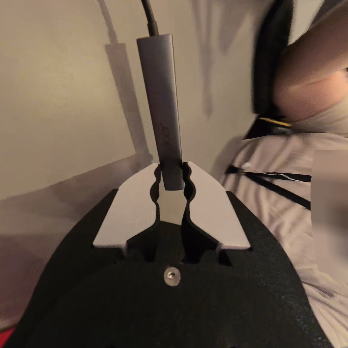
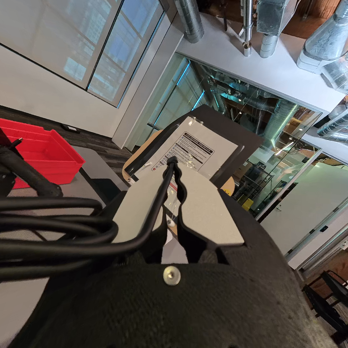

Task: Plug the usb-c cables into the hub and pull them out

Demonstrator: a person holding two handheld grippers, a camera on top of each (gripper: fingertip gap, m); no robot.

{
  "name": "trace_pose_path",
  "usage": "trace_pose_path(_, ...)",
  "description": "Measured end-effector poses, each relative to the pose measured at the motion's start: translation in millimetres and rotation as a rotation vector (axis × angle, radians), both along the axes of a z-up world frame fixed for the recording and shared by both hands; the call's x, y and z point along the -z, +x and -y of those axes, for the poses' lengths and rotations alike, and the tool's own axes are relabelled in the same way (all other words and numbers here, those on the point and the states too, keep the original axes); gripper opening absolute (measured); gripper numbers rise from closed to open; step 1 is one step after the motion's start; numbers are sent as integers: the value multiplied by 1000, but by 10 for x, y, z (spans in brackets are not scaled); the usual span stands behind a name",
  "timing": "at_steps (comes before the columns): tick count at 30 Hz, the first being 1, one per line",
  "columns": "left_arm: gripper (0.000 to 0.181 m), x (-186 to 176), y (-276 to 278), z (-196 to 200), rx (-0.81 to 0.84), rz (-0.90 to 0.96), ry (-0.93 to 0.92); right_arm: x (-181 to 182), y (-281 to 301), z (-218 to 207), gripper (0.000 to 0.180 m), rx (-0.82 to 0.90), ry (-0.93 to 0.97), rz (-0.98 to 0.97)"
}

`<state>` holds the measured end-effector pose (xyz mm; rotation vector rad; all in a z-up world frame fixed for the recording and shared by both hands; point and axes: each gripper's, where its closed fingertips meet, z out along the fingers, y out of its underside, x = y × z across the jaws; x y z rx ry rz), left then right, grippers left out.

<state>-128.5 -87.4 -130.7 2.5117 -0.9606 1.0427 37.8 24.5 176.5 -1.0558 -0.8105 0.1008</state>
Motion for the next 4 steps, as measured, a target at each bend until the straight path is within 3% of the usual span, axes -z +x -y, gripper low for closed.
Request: trace_pose_path(4, 22, -373, 303, -28, -103, 310, -168, 23, 1, -19, 6, 4, -14, 15)
